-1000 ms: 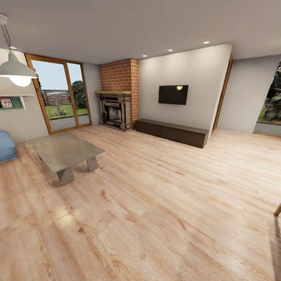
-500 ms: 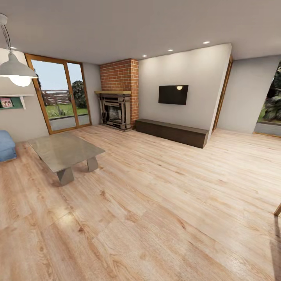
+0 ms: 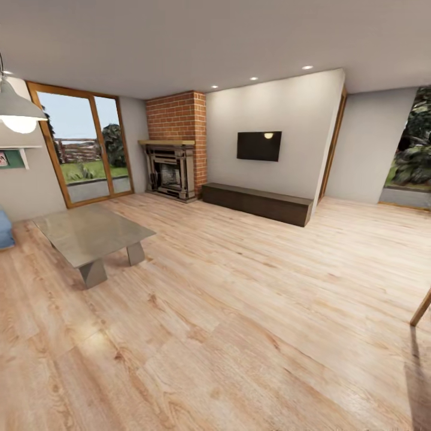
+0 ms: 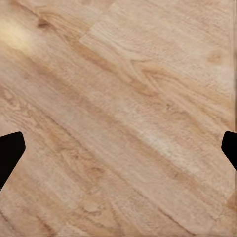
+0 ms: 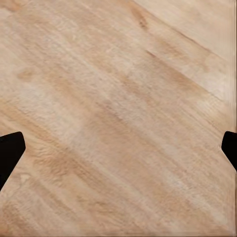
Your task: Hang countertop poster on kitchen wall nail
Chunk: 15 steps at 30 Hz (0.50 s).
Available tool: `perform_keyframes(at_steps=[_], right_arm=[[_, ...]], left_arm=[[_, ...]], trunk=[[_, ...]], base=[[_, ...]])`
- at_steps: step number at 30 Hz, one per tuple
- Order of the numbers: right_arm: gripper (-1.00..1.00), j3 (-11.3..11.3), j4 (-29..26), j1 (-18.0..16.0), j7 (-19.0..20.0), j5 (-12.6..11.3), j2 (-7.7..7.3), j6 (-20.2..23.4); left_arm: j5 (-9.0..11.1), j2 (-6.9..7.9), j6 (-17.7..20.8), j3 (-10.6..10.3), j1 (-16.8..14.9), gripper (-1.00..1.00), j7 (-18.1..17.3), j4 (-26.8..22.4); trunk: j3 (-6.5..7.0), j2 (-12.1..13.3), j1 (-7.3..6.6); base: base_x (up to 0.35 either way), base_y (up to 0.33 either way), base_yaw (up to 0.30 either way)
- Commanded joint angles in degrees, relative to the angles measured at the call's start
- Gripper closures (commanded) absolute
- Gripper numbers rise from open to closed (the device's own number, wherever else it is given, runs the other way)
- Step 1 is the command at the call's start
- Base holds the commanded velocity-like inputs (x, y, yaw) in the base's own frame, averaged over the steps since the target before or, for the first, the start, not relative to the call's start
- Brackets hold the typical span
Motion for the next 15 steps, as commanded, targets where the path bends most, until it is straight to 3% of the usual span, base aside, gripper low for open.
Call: perform_keyframes(at_steps=[1,5,8,15], right_arm=[[-1.00,-0.04,0.05,-0.03,0.05,0.01,0.00,-0.17],[-1.00,-0.08,0.05,0.00,-0.02,0.06,-0.02,-0.23],[-1.00,-0.09,0.05,0.01,-0.06,0.04,-0.07,-0.33],[-1.00,-0.10,0.05,0.04,0.02,0.03,-0.09,-0.32]], left_arm=[[-0.05,0.00,-0.10,0.04,0.02,-1.00,-0.01,-0.02],[-0.05,0.02,-0.46,-0.06,0.02,-1.00,-0.04,1.83],[-0.05,0.02,-3.38,-0.13,0.02,-1.00,-0.17,4.20],[-0.06,-0.05,-4.00,-0.22,0.02,-1.00,-0.27,4.51]], trunk=[[0.00,-0.03,0.00],[0.10,-0.03,0.00],[0.11,-0.03,0.00],[0.16,-0.03,0.00]], base=[[-0.006,0.005,-0.240],[-0.081,0.069,-0.145],[-0.232,0.177,-0.021],[-0.178,0.123,-0.129]])
